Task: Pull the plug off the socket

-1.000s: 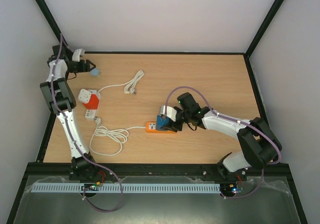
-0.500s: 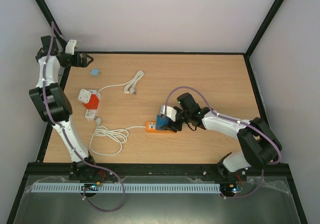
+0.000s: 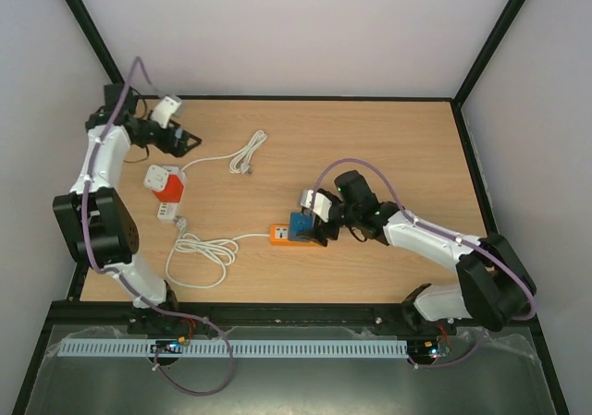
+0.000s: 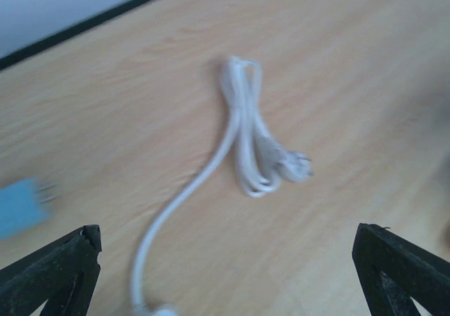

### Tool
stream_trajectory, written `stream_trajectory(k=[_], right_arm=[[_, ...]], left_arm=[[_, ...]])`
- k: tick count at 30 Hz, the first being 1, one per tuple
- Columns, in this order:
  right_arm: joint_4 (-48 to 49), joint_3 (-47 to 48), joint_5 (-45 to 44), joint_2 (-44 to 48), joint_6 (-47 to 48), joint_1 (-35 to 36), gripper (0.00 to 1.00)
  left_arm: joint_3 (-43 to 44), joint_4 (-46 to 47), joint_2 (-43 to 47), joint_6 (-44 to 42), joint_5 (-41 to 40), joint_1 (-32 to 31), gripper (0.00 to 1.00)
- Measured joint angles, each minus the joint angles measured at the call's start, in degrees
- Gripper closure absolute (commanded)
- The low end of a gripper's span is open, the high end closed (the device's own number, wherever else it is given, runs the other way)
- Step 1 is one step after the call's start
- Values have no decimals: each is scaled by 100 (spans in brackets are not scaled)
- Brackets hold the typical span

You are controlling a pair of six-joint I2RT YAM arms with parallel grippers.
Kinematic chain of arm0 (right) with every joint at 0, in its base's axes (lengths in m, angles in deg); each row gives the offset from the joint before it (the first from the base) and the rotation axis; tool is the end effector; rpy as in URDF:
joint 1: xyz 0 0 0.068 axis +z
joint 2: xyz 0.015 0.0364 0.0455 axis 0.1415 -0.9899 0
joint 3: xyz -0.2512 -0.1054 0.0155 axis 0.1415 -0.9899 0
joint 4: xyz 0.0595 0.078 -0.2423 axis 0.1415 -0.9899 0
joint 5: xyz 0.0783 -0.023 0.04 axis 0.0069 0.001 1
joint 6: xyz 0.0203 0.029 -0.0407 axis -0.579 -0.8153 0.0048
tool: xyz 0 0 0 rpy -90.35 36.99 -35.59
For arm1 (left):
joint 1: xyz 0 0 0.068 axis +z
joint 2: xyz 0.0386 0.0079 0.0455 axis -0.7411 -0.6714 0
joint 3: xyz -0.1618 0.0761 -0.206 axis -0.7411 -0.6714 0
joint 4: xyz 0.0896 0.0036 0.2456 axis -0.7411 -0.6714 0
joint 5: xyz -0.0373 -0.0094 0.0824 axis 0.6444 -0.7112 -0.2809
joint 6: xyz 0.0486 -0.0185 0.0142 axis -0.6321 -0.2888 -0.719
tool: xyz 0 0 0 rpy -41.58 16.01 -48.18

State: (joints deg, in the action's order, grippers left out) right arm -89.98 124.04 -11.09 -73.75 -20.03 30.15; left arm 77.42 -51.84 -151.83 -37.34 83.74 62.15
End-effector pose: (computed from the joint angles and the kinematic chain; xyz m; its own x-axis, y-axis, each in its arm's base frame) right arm 0.1999 0.1841 0.2036 0.0452 -0.5340 -0.8442 -0.9904 0.0865 -0.1078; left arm 0.3754 0.0711 0.3040 -0.4876 0.3340 -0.8067 0.6321 0.7724 -0.0623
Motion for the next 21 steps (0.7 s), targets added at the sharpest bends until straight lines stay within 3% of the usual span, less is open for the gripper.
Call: stream_trajectory(k=[5, 10, 15, 21], right_arm=[[-42, -125, 96, 280, 37, -136, 8], [-382, -127, 367, 647, 114, -699, 8], [-485, -278, 570, 1250, 48, -907, 8], [-413, -280, 1078, 1351, -592, -1320, 8]], left_arm=[[-951, -46, 737, -638, -76, -815, 1], [-1788, -17, 1368, -1169, -76, -1759, 1], [-2496, 365, 1725, -1244, -184, -2736, 0], [-2881, 1069, 1646, -1088, -684, -4006, 1]])
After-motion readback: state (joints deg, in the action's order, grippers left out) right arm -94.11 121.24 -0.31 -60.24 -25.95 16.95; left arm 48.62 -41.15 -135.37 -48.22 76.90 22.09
